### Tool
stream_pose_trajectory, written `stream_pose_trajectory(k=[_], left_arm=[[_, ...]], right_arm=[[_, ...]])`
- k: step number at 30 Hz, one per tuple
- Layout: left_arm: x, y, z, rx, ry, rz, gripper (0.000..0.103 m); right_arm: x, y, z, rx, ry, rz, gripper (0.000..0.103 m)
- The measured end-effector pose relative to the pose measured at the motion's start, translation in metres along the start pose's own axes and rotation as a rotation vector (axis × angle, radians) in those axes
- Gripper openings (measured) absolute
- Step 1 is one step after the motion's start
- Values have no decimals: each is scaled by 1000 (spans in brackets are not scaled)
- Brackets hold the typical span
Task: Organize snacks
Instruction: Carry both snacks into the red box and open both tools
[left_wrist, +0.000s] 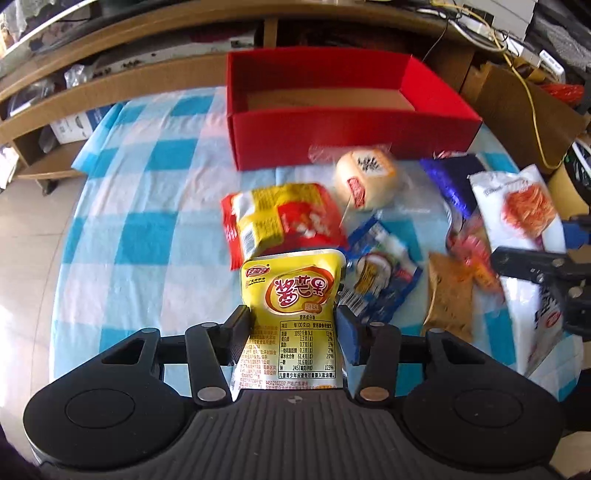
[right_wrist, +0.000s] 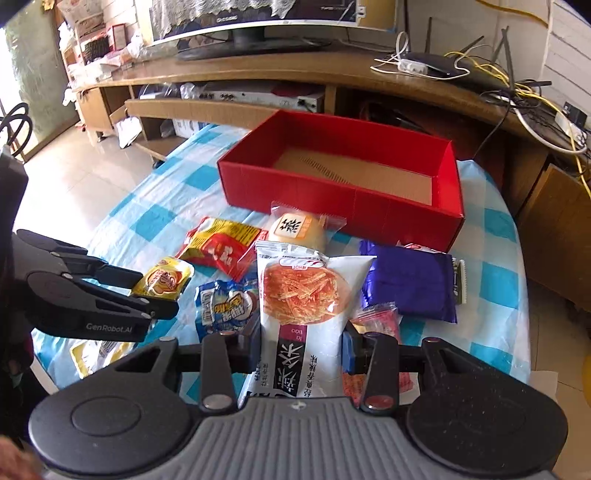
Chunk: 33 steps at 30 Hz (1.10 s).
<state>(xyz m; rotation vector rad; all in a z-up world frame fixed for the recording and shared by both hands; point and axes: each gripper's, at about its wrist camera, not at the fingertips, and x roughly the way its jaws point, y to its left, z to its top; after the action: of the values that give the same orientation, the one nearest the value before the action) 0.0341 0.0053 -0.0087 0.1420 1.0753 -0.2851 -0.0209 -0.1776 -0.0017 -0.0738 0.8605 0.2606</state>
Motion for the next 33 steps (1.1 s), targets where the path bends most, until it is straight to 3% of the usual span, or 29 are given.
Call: stream_pose_trajectory(k=[11,23,33], left_arm=[[-6,-1,31,-51,-83,-71,57],[9,-8,116,-71,-176,-83,57],[50,-13,182,-97,-205,-62,57]], right_arm=[[11,-11,20,36,-17,-9,68],[41,-41,89,77,-69,-46,68],[92,-82,146,120,-93,-76,68]])
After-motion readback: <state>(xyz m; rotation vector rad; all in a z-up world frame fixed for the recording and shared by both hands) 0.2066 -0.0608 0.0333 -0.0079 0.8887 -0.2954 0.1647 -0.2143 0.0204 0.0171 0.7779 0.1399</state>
